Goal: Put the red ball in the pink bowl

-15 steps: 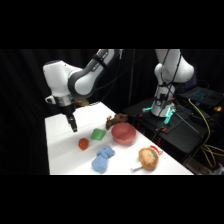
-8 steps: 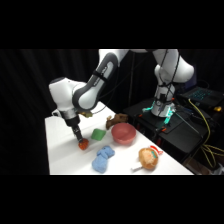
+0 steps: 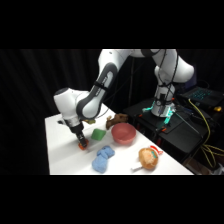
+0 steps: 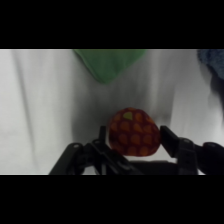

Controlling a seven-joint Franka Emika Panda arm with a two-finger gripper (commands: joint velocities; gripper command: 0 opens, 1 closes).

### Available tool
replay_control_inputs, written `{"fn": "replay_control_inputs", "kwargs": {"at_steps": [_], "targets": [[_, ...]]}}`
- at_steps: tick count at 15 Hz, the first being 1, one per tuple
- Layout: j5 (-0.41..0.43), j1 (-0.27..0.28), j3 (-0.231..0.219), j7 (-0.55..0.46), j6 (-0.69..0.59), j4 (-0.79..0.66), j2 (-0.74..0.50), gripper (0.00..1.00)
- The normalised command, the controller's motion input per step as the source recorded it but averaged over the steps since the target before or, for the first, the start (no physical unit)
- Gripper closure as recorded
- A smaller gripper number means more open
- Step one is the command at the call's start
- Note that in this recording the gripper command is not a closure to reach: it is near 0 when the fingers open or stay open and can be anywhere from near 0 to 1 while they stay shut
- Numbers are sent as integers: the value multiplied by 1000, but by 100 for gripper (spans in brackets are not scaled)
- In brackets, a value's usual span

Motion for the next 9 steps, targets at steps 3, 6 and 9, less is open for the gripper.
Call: {"fn": "replay_control_inputs", "kwargs": {"at_steps": [3, 6, 9], "targets": [[72, -10, 31, -17, -39, 161, 37, 100], [60, 14, 29, -1, -261, 271, -32, 50], [40, 36, 22, -4, -383, 213, -186, 12]]}}
